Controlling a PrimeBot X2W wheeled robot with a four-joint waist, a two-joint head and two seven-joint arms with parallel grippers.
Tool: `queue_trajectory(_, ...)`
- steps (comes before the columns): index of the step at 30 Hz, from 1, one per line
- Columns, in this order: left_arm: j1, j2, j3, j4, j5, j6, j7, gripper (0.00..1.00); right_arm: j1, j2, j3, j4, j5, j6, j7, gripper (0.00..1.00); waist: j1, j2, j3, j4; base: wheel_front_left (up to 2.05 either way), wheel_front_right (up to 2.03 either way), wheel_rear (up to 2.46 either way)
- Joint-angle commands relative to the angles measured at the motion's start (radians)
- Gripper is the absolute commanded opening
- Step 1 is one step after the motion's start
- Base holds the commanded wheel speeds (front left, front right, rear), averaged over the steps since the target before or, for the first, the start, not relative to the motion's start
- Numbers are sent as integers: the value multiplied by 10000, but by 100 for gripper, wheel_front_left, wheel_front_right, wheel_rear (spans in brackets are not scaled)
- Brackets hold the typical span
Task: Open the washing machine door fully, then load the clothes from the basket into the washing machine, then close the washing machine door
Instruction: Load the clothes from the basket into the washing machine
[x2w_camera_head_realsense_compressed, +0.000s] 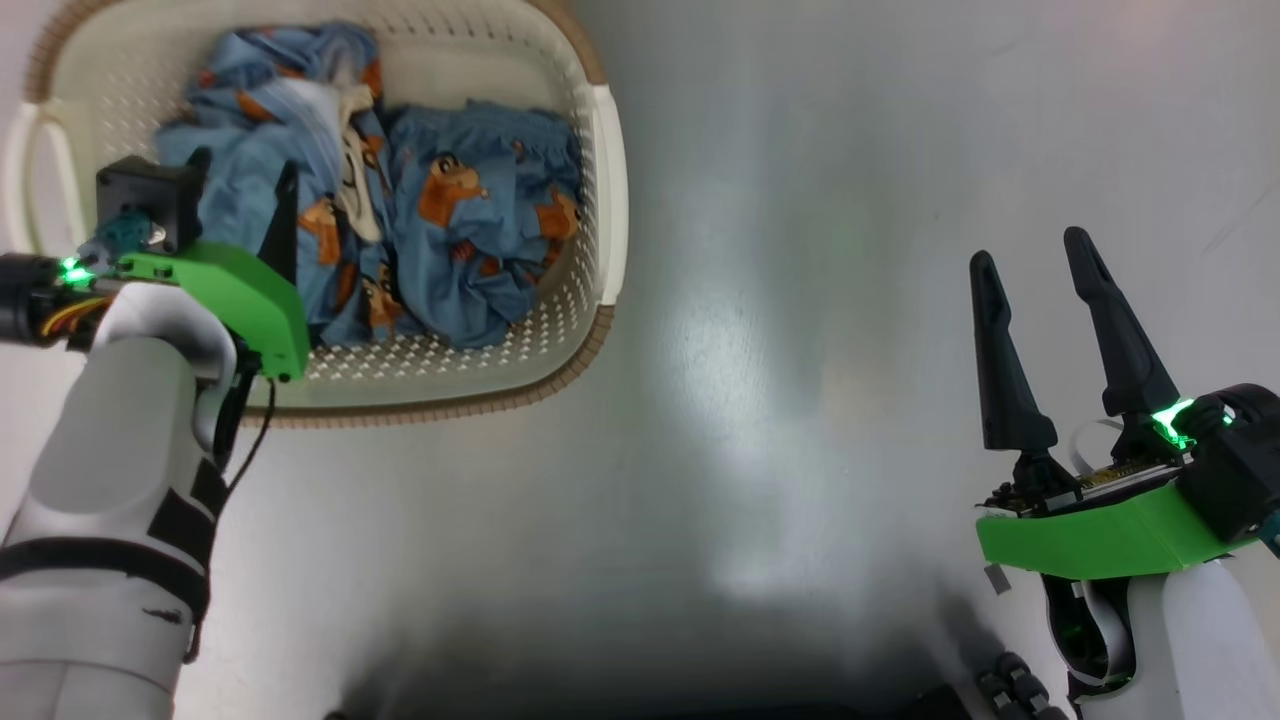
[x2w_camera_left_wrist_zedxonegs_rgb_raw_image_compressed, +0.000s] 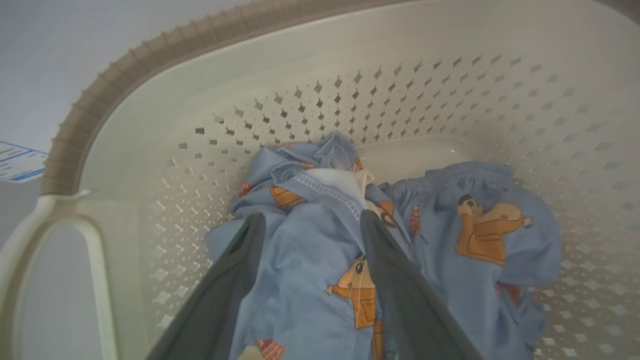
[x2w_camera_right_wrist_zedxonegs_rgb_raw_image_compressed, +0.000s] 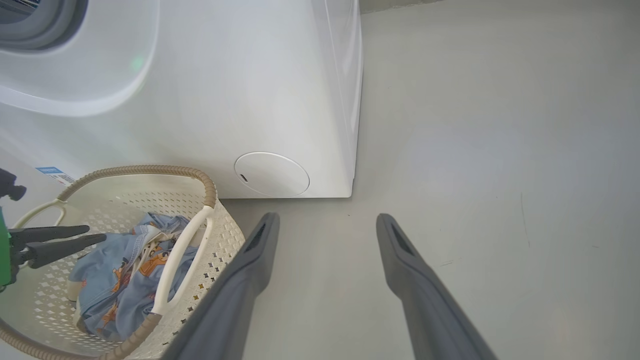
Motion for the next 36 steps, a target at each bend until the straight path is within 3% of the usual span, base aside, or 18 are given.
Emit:
queue_trajectory(1, -138, 579, 77, 458, 182, 82, 86, 100, 184, 61, 192, -289, 44, 16, -47, 100, 0, 0, 475, -117, 0, 0, 0)
queue_trajectory(18, -2003, 622, -1063, 2952, 809, -333, 939, 100, 146, 61, 400, -322, 282, 16, -47, 100, 0, 0, 1094, -338, 0, 0, 0)
queue_trajectory(27, -2271, 537, -1827, 3434, 1373, -70, 2138, 100, 149, 61, 498, -313, 364, 16, -47, 100, 0, 0, 1132, -494, 0, 0, 0)
queue_trajectory(28, -2294, 539, -1865, 3452, 1395, -7, 2207, 95, 145, 61, 520, -322, 377, 16, -47, 100, 0, 0, 1144, -523, 0, 0, 0)
queue_trajectory(29, -2302, 540, -1907, 3470, 1419, 42, 2271, 48, 146, 61, 541, -330, 384, 16, -47, 100, 0, 0, 1151, -554, 0, 0, 0)
queue_trajectory(30, -2303, 529, -1873, 3481, 1365, 105, 2251, 24, 153, 61, 557, -338, 399, 16, -47, 100, 0, 0, 1149, -585, 0, 0, 0)
queue_trajectory(31, -2310, 525, -1855, 3485, 1334, 189, 2159, 7, 164, 61, 566, -354, 410, 16, -47, 100, 0, 0, 1150, -618, 0, 0, 0)
queue_trajectory(32, -2297, 522, -1853, 3495, 1310, 227, 2124, 0, 180, 61, 558, -371, 423, 16, -47, 100, 0, 0, 1144, -649, 0, 0, 0)
queue_trajectory(36, -2188, 559, -1774, 3539, 1121, 239, 2134, 0, 211, 61, 502, -449, 440, 16, -47, 100, 0, 0, 1143, -750, 0, 0, 0)
